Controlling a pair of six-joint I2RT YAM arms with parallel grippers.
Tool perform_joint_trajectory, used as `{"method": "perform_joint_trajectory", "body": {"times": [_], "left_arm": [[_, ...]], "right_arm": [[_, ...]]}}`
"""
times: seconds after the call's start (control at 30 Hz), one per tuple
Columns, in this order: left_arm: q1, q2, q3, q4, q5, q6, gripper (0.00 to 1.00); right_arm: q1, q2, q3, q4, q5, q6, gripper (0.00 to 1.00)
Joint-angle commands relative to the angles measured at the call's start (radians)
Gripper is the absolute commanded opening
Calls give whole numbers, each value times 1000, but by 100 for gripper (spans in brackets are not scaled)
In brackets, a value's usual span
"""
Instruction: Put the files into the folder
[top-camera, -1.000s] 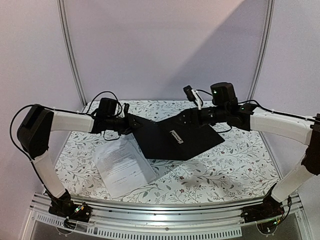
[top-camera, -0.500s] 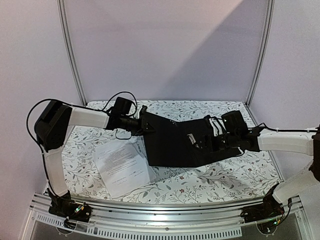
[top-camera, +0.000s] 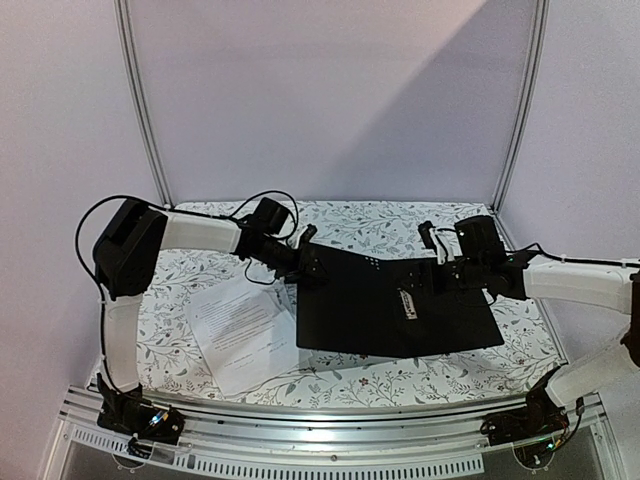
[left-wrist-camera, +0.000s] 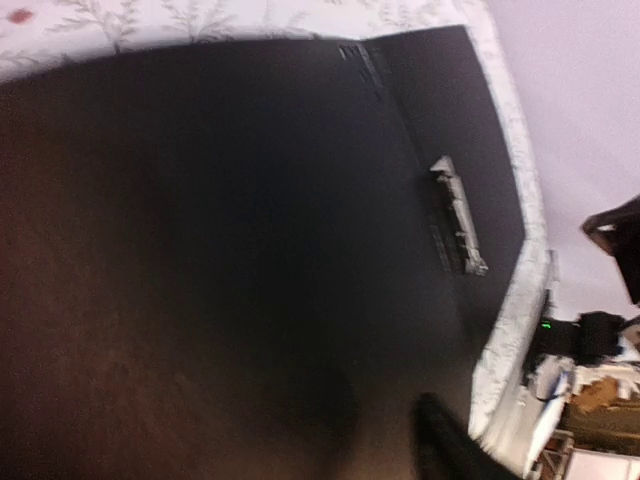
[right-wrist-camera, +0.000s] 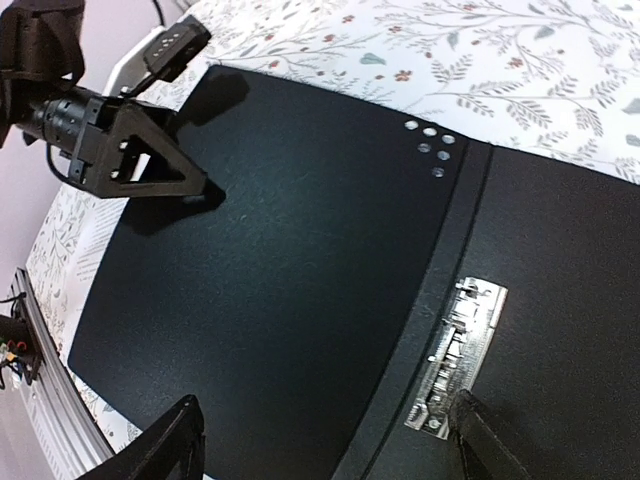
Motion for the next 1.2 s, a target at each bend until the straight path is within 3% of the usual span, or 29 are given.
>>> {"method": "perform_joint_trajectory", "body": {"times": [0.0,0.23,0.43,0.73,0.93,1.17], "left_arm": [[-1,4,111,-254,-197,118,99],[10,-95,173,-381,-545,203,100],[7,-197,61,-301,-706,252,100],[-41,-269,-143,-290,-442,275,99],[-50,-328,-310,-189,-275,183,99],[-37,-324,-395,-204,-316,164,100]], "right_arm": [[-52,-13,-19,-2,-34,24,82],[-62,25,6,-39,16,16,82],[-62,101,42,-66,94,22,79],[-61,176,43,-63,146,15,77],[-63,210,51,-43,131,21,77],[-62,226,53,-38,117,23,76]]}}
